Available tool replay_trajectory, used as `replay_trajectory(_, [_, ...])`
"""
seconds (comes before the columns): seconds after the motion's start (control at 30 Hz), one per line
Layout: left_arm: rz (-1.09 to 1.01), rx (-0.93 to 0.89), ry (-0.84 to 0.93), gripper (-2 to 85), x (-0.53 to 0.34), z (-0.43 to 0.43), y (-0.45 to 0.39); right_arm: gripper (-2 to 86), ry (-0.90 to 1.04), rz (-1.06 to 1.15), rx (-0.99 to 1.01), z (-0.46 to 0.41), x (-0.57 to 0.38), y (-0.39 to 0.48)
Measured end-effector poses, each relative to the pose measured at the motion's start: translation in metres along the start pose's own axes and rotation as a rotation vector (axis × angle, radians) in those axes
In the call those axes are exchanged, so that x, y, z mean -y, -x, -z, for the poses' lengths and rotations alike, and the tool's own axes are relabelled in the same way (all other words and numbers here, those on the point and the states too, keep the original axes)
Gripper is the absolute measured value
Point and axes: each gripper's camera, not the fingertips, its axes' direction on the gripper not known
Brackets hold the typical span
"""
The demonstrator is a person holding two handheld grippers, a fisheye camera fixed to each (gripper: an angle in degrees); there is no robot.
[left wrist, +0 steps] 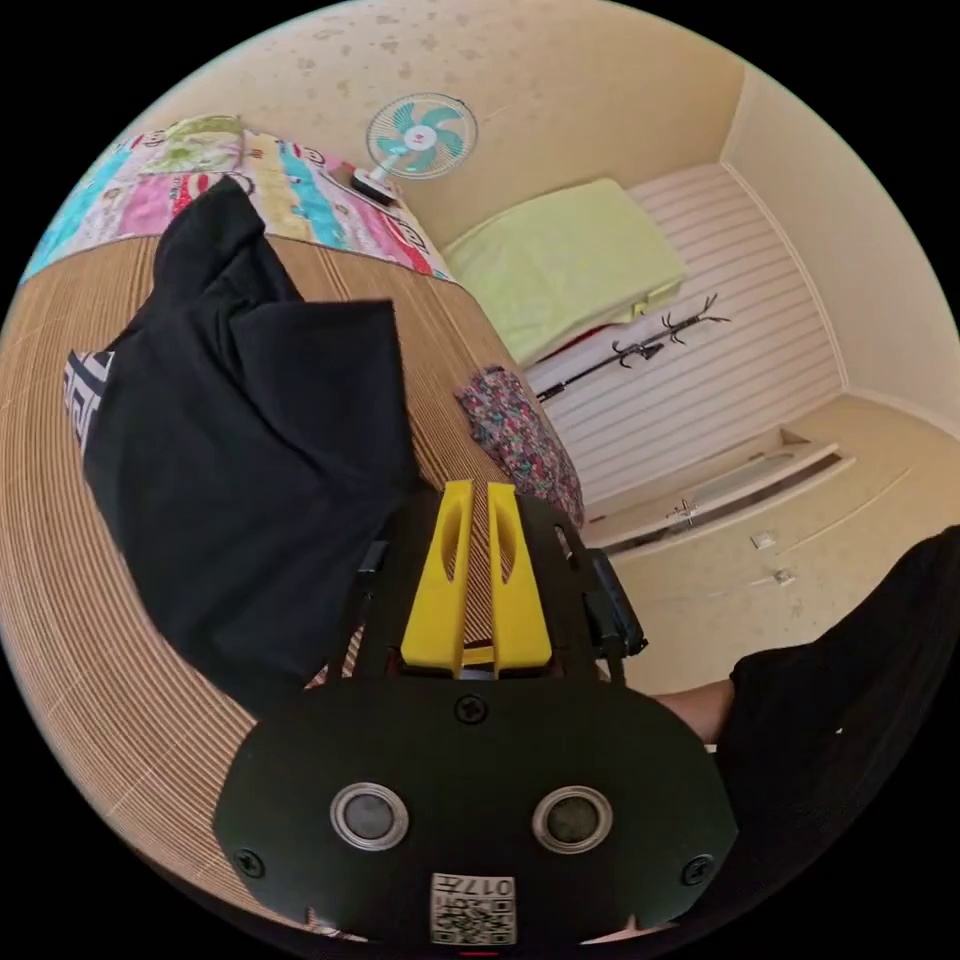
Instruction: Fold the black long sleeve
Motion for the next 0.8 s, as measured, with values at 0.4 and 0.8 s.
replay_trajectory(0.4, [0.756, 0.171, -0.075, 11.2, -0.116, 0.026, 0.158, 16.4, -0.170, -0.287, 0.534, -0.037, 0.041, -0.038])
replay_trajectory(0.8, [0.481, -0.063, 0.091, 2.2, -0.080, -0.032, 0.033, 3.5, -0.276, -0.154, 0.802, -0.051, 0.184, -0.018])
